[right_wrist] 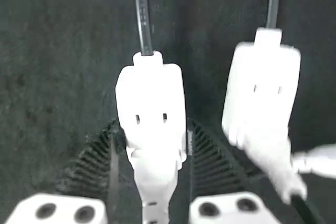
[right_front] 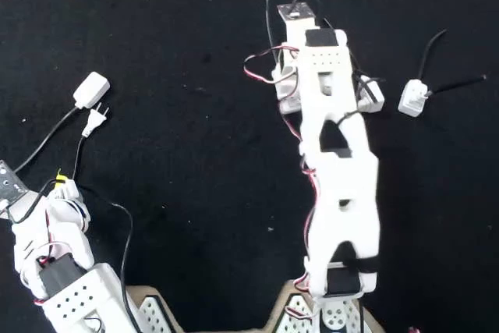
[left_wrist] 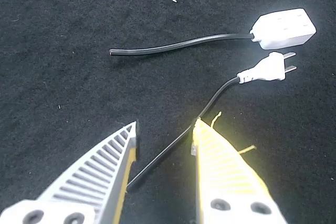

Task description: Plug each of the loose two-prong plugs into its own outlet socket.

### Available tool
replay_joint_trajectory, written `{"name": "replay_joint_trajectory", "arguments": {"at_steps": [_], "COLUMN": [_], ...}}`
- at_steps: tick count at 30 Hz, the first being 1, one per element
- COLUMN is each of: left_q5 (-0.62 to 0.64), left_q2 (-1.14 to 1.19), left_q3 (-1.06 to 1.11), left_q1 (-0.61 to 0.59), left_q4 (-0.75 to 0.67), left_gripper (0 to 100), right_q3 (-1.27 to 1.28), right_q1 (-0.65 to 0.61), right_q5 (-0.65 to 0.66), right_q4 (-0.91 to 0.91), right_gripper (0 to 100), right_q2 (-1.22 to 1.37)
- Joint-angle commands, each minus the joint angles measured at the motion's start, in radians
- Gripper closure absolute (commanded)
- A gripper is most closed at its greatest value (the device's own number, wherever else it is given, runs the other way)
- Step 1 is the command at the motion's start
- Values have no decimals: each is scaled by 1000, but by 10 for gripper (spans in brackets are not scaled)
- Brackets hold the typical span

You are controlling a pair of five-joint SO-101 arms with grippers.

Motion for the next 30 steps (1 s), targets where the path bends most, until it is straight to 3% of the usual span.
{"name": "replay_joint_trajectory", "arguments": {"at_steps": [1, 5, 8, 14, 30], "left_q5": [3, 3, 3, 3, 3], "left_q2": [-9, -9, -9, -9, -9], "left_q3": [-64, -64, -64, -64, -64], "left_q1": [12, 12, 15, 13, 18], "left_q4": [-14, -14, -14, -14, -14], "left_gripper": [820, 820, 820, 820, 820], "right_q3": [-343, -613, -779, -769, -774], "right_q1": [29, 29, 14, -20, -20], "right_q5": [-12, -12, -12, -5, -3], "right_q4": [57, 178, 239, 219, 199], "right_gripper": [983, 981, 906, 753, 751], "right_q2": [137, 286, 361, 366, -41]}}
